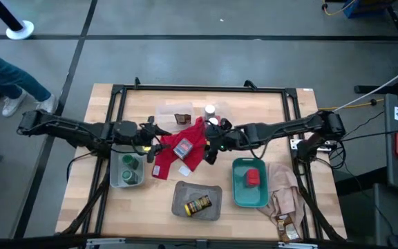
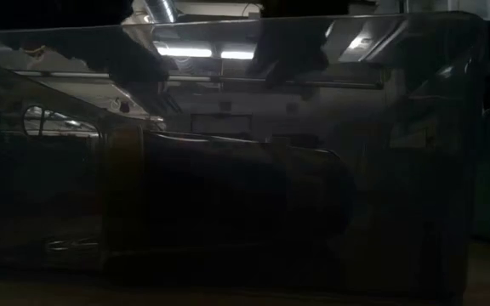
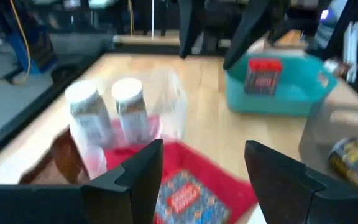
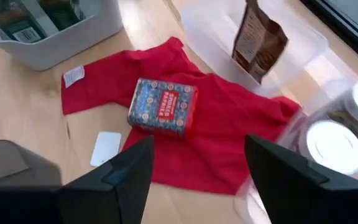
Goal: Sort spices by type
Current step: Put the red seasoning can into the green bin
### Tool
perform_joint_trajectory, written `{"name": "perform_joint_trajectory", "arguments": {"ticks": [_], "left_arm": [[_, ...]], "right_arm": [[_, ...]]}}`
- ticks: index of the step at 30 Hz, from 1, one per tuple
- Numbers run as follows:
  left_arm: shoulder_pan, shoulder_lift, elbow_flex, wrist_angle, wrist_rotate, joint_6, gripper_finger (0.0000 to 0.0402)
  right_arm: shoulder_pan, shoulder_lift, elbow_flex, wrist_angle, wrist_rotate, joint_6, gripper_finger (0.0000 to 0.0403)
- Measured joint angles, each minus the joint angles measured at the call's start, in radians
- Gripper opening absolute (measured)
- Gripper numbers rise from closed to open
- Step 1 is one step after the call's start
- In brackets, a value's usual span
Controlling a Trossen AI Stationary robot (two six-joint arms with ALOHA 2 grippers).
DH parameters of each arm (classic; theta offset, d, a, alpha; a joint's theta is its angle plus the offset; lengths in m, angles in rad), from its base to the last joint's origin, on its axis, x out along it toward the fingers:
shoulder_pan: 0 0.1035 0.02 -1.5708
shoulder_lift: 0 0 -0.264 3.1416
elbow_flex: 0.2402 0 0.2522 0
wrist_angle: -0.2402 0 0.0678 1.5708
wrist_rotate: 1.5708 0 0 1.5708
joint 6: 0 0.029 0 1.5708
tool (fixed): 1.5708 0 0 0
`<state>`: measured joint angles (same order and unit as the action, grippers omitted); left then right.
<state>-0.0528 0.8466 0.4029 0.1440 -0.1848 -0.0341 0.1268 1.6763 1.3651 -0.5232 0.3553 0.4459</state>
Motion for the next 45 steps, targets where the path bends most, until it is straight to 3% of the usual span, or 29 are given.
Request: {"name": "perform_joint_trajectory", "arguments": {"ticks": [12,24,34,45], "left_arm": [[-0.054,0.158,0.008,-0.017,-0.002,0.051,0.021],[-0.137,0.317,0.039,0.019,-0.001,0.037,0.0205],[-0.143,0.463,0.218,-0.145,0.015,0.061,0.0121],[-0.133,0.513,0.226,-0.239,0.016,0.034,0.0019]], "right_arm": [[-0.074,0.173,-0.002,0.181,-0.009,-0.035,0.0246],[-0.117,0.274,0.0,0.278,-0.008,-0.036,0.0182],[-0.122,0.314,-0.002,0.31,0.0,-0.042,0.013],[-0.121,0.364,-0.002,0.345,0.01,-0.042,0.0065]]}}
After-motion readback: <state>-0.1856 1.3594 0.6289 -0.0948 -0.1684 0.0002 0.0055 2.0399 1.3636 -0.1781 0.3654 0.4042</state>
